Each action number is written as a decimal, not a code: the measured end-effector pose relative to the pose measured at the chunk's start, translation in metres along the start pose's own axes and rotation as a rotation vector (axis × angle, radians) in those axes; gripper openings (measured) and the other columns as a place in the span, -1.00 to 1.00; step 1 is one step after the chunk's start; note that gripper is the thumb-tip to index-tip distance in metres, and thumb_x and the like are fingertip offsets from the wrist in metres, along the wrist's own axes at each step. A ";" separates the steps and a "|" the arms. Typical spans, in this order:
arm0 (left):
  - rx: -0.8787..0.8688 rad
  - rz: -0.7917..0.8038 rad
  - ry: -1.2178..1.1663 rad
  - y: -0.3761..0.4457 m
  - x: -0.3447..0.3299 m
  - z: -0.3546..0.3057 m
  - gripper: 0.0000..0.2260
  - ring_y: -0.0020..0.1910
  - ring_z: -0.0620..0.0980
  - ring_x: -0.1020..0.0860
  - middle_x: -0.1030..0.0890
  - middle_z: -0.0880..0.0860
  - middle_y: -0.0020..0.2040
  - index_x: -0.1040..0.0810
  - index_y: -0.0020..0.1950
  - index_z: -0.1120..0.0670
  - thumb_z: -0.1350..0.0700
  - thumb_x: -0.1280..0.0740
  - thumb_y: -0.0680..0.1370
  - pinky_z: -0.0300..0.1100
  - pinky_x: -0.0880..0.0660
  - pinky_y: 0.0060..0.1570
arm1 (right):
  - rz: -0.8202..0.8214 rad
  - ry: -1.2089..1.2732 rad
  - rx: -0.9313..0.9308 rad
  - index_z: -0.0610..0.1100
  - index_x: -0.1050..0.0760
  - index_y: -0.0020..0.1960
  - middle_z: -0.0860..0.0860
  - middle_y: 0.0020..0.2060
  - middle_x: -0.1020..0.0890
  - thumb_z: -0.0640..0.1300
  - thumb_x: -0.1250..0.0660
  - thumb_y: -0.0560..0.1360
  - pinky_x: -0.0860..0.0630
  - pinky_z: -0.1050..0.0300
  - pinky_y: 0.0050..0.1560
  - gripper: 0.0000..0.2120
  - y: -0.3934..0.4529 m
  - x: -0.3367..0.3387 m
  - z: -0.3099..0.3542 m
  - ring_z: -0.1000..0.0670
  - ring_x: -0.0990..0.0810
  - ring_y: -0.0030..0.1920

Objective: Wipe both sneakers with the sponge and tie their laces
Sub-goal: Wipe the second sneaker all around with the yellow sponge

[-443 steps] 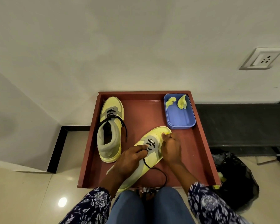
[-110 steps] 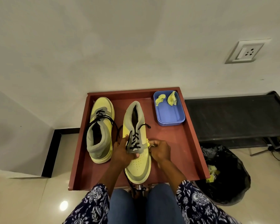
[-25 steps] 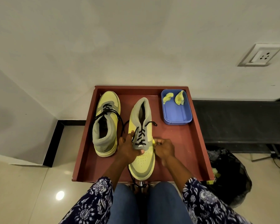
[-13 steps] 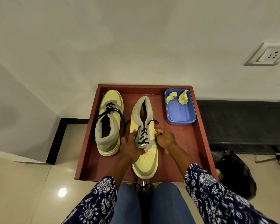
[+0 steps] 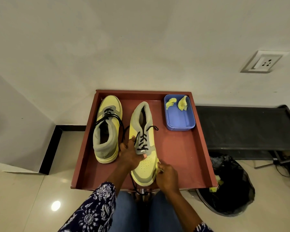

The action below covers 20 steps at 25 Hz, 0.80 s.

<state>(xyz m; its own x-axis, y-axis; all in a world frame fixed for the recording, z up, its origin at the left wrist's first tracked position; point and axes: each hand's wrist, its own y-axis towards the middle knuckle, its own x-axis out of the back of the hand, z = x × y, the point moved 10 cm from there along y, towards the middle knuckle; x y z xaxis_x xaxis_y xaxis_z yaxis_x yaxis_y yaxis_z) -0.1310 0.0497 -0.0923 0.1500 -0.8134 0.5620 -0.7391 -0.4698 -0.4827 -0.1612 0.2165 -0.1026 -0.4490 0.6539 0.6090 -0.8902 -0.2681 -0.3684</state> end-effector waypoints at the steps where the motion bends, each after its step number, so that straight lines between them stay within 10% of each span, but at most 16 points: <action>1: 0.001 0.004 0.004 0.000 0.000 0.000 -0.21 0.35 0.20 -0.27 -0.16 0.20 0.32 -0.03 0.49 0.02 0.03 -0.45 0.42 0.00 -0.26 0.36 | 0.005 0.017 -0.007 -0.21 -0.58 0.11 -0.06 0.03 -0.66 -0.34 -0.20 0.50 -0.45 0.30 -0.08 -0.74 -0.007 -0.003 -0.002 -0.01 -0.60 0.01; 15: -0.009 0.031 -0.028 0.001 -0.001 0.000 -0.22 0.34 0.16 -0.27 -0.15 0.18 0.31 -0.03 0.49 0.01 0.08 -0.44 0.42 -0.05 -0.26 0.36 | 0.061 0.083 -0.160 -0.06 -0.59 -0.40 0.06 -0.51 -0.53 -0.38 -0.21 0.39 -0.52 0.10 -0.22 -0.66 0.011 0.004 -0.009 0.03 -0.51 -0.33; 20: -0.024 0.026 -0.034 0.001 -0.001 -0.001 -0.22 0.35 0.11 -0.23 -0.16 0.19 0.30 -0.04 0.49 0.03 0.09 -0.44 0.42 -0.07 -0.25 0.34 | 0.065 0.033 -0.112 -0.23 -0.66 -0.23 -0.01 -0.47 -0.52 -0.39 -0.17 0.40 -0.48 0.10 -0.20 -0.72 0.042 0.008 0.010 -0.01 -0.49 -0.31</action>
<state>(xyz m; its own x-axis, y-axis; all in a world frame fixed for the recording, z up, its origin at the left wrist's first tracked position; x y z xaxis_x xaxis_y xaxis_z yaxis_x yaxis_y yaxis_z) -0.1321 0.0502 -0.0925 0.1529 -0.8366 0.5260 -0.7588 -0.4404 -0.4799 -0.2033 0.2033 -0.1062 -0.5013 0.6610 0.5584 -0.8440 -0.2312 -0.4839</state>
